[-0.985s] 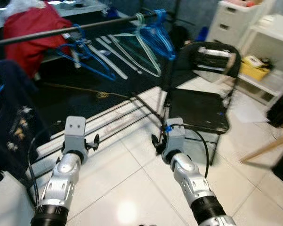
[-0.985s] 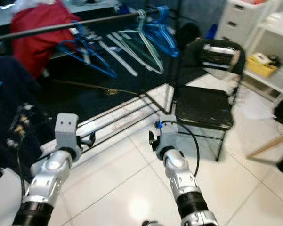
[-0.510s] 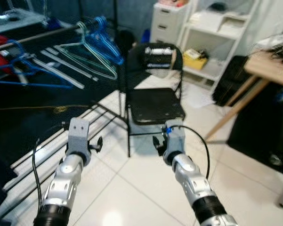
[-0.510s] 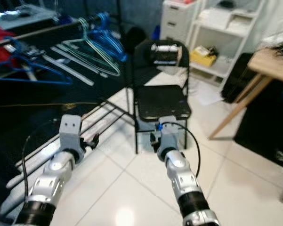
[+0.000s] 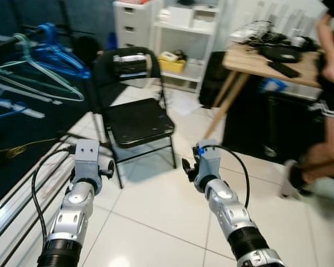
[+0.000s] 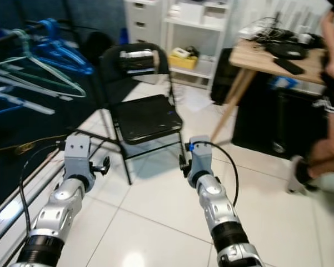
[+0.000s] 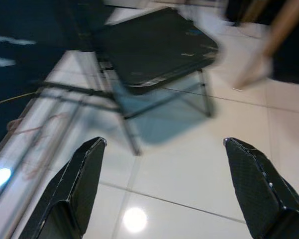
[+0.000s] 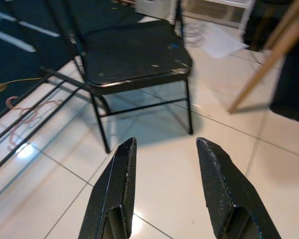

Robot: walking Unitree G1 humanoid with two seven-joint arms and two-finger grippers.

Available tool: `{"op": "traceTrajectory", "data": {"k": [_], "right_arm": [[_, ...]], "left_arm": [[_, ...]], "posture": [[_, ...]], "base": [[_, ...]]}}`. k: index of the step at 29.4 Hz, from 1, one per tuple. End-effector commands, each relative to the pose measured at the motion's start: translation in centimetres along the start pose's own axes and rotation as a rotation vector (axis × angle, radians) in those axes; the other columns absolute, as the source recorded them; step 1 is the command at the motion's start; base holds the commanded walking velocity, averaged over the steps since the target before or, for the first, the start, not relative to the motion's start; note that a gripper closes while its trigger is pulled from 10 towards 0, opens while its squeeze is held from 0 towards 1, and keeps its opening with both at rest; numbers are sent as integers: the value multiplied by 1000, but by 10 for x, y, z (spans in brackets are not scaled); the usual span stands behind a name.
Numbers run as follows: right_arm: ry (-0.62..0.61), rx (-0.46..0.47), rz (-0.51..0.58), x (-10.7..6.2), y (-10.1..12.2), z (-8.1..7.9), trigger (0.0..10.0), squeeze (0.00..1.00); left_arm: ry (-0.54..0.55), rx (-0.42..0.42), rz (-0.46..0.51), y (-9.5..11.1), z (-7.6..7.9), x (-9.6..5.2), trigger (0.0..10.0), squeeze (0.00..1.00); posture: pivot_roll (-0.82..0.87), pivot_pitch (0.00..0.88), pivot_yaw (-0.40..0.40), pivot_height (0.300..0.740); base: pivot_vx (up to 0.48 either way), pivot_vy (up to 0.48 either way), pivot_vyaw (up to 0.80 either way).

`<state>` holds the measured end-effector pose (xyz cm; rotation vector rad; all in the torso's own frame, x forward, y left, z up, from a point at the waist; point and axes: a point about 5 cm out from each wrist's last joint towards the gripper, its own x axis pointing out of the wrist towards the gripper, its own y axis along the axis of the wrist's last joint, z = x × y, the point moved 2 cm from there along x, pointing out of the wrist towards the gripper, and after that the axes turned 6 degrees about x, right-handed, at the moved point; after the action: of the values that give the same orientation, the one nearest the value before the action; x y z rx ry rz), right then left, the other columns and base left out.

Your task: Hang hanger

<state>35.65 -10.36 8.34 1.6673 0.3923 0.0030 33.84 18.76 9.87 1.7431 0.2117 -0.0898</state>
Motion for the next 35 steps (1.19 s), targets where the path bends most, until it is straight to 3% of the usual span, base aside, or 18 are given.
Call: {"op": "traceTrajectory", "data": {"k": [1,4,10,15,20,23,24,29,31,35], "right_arm": [[4,6,-13,-1,-5,-1,10000,0],[22,-23,-14,0,-4,-4,10000,0],[8,7,-13,0,-6,-1,10000,0],[-9,19,-14,1,-6,2,10000,0],[28,-12,-9,2,-2,-5,10000,0],[14,-1,-13,2,-4,-2,10000,0],[-4,15,-8,1,-4,1,10000,0],[17,-18,-13,3,-4,-2,10000,0],[-5,8,-6,1,-5,2,10000,0],[23,-18,-13,2,-4,-3,10000,0]], "left_arm": [[-44,-26,15,-1,6,-2,10000,0],[-87,3,25,3,11,-1,10000,0],[-6,-77,35,0,-1,-2,10000,0],[10,-67,28,0,-3,0,10000,0],[-82,11,24,3,10,2,10000,0],[-75,-4,21,1,9,3,10000,0],[-61,-24,23,1,7,3,10000,0],[-81,-8,21,1,9,5,10000,0],[-39,-51,13,-2,3,3,10000,0],[-63,-28,8,-1,6,4,10000,0]], "posture": [[27,81,-35,740],[28,104,-39,740],[28,80,-33,740],[38,99,-28,740],[28,92,-22,740],[45,116,-29,740],[39,69,-18,740],[35,123,-25,740],[33,68,-20,740],[32,113,-25,740]], "base": [[0,0,-800],[0,0,-800],[0,0,-800],[0,0,-800],[0,0,-800],[0,0,-800],[0,0,-800],[0,0,-800],[0,0,-800],[0,0,-800]]}}
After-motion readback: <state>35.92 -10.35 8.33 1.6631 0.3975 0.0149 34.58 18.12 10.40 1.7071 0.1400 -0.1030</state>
